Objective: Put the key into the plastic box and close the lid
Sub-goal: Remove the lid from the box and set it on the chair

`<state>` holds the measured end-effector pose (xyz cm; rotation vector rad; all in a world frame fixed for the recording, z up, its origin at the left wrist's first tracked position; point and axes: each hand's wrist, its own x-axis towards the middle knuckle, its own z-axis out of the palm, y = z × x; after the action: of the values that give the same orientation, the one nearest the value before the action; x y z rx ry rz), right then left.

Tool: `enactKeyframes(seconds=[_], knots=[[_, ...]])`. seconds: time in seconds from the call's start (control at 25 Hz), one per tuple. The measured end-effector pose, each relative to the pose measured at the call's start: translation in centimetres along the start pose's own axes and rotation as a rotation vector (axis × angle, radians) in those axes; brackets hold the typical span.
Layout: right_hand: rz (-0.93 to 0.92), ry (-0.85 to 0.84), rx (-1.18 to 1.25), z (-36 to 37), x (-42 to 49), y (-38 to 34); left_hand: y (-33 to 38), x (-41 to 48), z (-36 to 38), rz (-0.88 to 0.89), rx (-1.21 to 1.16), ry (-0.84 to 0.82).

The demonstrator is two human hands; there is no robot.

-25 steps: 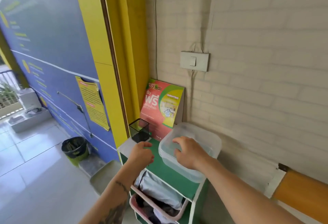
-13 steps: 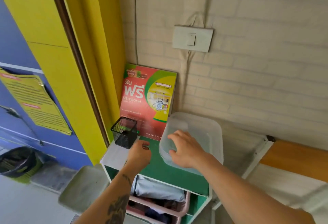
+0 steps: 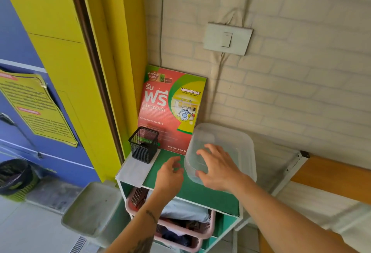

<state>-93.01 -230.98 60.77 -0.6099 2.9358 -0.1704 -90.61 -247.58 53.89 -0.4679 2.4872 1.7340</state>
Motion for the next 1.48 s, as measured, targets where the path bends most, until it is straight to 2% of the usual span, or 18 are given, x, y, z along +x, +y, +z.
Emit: enactKeyframes(seconds=[0.2,0.6,1.12,1.32,1.48], knots=[[0.080,-0.104,-0.130,0.8,-0.2,0.3,0.0,0.0,1.2,-0.027,-0.202,-0.155],[-0.041,-0.024,-0.378,1.3,1.3,-1.2,-0.5,1.4,1.1,-0.048,-0.285,-0.258],[-0.208,-0.019,-0.532,0.7,1.9,-1.1,-0.7,2.0,1.3,-0.057,-0.332,-0.258],[-0.286,0.064,-0.574,-0.7,1.7,-0.8,-0.9,2.1,1.5,-0.065,-0.325,-0.239],[-0.295,0.119,-0.499,-2.5,1.6,-0.3,-0.8,1.8,1.4,-0.060,-0.329,-0.239]])
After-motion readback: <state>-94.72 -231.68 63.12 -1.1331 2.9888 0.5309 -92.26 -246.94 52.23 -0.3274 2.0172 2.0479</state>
